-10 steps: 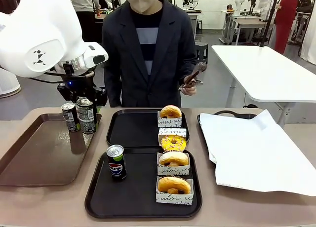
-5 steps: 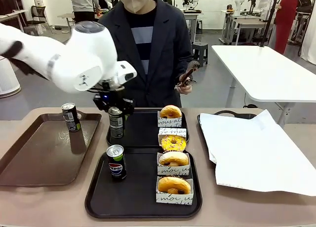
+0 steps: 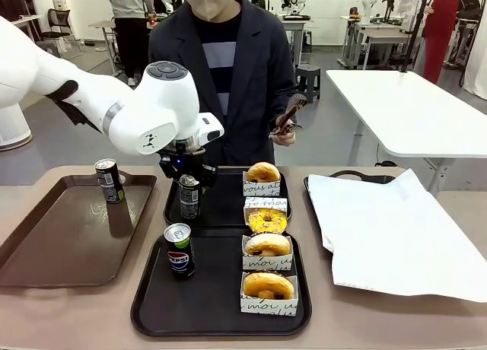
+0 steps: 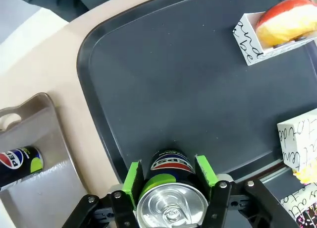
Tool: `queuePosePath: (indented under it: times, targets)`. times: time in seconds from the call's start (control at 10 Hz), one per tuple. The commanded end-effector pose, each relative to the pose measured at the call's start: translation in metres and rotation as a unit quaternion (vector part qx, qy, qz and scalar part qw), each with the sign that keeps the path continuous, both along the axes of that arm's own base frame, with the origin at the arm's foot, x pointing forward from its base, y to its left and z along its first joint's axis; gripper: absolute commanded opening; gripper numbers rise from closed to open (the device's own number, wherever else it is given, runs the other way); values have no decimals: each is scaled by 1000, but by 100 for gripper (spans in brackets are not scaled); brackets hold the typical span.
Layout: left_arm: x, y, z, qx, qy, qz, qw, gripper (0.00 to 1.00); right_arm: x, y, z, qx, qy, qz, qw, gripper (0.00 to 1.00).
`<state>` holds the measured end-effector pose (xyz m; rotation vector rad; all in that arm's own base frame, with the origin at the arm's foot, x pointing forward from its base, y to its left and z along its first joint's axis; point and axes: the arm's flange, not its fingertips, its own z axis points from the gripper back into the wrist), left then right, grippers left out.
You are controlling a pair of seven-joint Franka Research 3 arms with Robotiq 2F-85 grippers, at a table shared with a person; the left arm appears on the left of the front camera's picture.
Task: Set up donuts and drinks on trays.
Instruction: Pick up one Pepsi coke from the Handle tray and place it on the Flat Tray without a Pepsi coke.
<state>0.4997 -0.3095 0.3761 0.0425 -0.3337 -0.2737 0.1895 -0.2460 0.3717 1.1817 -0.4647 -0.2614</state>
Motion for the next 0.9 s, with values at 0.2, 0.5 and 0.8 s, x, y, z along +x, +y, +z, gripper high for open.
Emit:
queuePosePath:
  times: [0.2, 0.5, 0.8]
  targets:
    - [-10, -2, 19, -22, -37, -20, 999, 100, 2, 1, 1, 7, -16, -5, 1000, 100]
    - [-67, 37, 86, -6, -61, -31, 998, 98, 2, 1, 1, 7, -16, -5, 1000, 100]
    - [-87, 63, 94, 5, -66, -29, 997, 100, 2, 1, 1, 7, -16, -5, 1000, 100]
